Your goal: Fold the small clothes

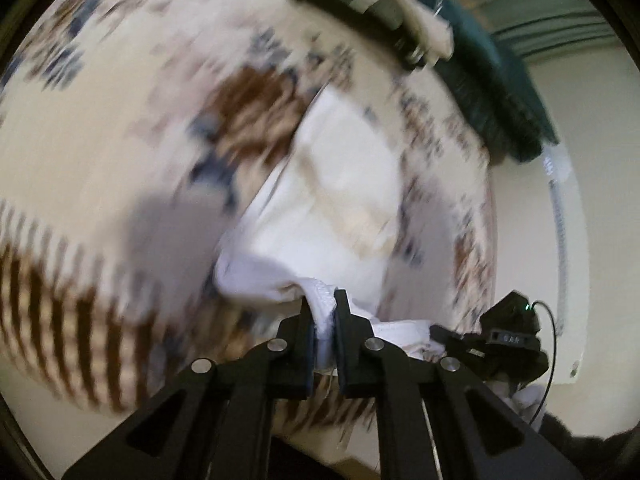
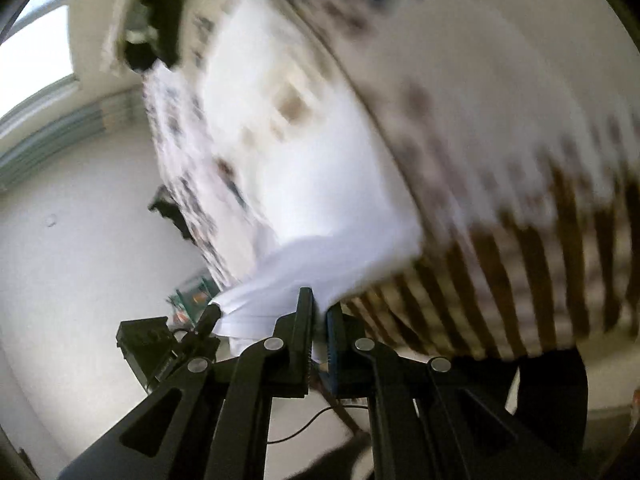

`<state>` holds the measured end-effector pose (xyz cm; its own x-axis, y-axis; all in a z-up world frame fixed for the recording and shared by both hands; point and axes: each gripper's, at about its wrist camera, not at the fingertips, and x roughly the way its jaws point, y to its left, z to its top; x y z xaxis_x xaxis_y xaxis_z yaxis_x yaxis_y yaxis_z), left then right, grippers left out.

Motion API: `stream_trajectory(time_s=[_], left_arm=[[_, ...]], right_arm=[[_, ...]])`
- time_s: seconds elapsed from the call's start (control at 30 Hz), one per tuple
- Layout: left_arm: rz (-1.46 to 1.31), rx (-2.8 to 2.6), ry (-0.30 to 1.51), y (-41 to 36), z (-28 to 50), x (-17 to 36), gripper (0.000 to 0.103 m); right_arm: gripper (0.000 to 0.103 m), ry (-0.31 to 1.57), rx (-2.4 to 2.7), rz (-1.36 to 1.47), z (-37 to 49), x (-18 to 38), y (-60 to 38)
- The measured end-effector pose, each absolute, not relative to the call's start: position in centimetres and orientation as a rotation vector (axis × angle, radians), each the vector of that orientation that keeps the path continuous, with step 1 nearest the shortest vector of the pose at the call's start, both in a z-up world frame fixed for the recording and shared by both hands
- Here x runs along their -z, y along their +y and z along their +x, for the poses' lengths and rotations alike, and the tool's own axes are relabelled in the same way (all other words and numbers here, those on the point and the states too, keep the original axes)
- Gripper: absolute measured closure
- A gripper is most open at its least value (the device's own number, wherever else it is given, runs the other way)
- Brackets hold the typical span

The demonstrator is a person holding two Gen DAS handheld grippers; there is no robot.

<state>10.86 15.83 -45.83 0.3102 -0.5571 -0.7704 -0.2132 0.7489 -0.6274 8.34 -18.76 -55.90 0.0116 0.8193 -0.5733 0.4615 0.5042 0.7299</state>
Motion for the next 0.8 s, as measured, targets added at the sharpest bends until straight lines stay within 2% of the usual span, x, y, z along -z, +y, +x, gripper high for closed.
stream_trajectory(time_s=[0.2, 0.37, 0.43, 0.47, 0.5, 0.53, 0.57, 0.6, 0.63, 0.67, 0.8], left_arm=[[-0.739, 0.264, 1.176, 15.7, 22.5, 46.9, 0.097], [-0.732, 0.264, 1.219, 15.0, 30.8, 49.6, 0.095], [-0.774, 0.244, 1.251, 15.6, 33.2, 50.8, 0.088], [-0.79, 0.239, 1.248, 15.9, 33.7, 50.9, 0.073], [-0.808, 0.227, 1.236, 16.6, 34.3, 50.9, 0.047], [-0.832, 0.219, 1.219, 17.3, 34.4, 50.8, 0.037], [-0.856, 0.214, 1.2, 17.9, 34.3, 50.6, 0.032], [-0.877, 0.209, 1.184, 18.4, 34.4, 50.5, 0.032], [-0.883, 0.203, 1.186, 18.9, 34.3, 50.6, 0.032], [-0.873, 0.203, 1.199, 19.1, 34.2, 50.9, 0.032], [-0.75, 0.214, 1.302, 18.4, 34.6, 53.3, 0.032]], right_arm=[[0.097, 1.511, -0.358, 1.077, 18.6, 54.2, -19.1], [0.097, 1.446, -0.286, 1.064, 28.1, 55.5, -19.6], [0.096, 1.44, -0.276, 1.087, 31.1, 56.1, -19.9], [0.095, 1.433, -0.267, 1.104, 32.6, 56.8, -20.1], [0.094, 1.426, -0.258, 1.125, 34.0, 57.0, -20.3], [0.088, 1.423, -0.257, 1.137, 34.7, 57.8, -20.3], [0.072, 1.416, -0.257, 1.149, 35.7, 57.8, -20.5], [0.063, 1.408, -0.25, 1.147, 35.8, 57.7, -20.9], [0.048, 1.39, -0.243, 1.139, 36.0, 57.3, -21.2], [0.044, 1.38, -0.238, 1.124, 35.8, 57.0, -21.6], [0.044, 1.417, -0.21, 1.063, 35.1, 57.6, -22.3]])
